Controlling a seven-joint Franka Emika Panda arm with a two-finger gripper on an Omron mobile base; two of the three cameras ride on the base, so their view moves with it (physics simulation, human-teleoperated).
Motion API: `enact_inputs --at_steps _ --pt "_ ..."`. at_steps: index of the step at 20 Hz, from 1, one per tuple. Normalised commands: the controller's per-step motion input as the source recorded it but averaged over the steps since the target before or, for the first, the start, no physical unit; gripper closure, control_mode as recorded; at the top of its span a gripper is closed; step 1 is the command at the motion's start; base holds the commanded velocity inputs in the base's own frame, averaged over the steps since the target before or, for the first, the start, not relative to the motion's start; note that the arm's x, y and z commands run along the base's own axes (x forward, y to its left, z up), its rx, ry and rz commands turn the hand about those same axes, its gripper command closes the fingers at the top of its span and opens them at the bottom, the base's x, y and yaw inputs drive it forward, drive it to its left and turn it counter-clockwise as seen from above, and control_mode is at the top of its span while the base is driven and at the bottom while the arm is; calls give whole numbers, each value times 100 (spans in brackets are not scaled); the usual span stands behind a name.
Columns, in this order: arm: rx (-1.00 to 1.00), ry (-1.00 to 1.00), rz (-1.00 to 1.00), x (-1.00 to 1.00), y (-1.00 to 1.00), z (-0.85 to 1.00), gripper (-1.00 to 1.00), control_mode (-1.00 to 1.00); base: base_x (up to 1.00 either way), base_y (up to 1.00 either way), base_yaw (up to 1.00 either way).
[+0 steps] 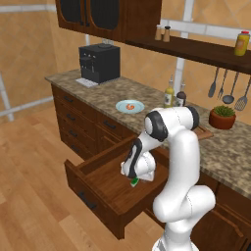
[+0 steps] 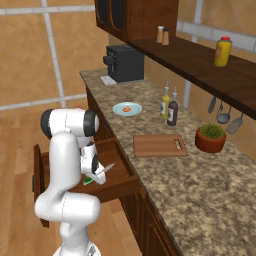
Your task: Pick up the knife from the drawer and place it on the cutting board. Then place the meat from the plate to the cutting board.
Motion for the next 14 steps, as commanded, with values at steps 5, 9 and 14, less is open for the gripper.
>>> enact_inputs --at_steps 5,9,14 --pt "0 0 0 0 3 0 100 -100 0 0 0" --pt "0 0 -1 0 18 9 100 -100 0 0 0" --pt "3 2 -4 -1 12 39 100 -100 0 0 0"
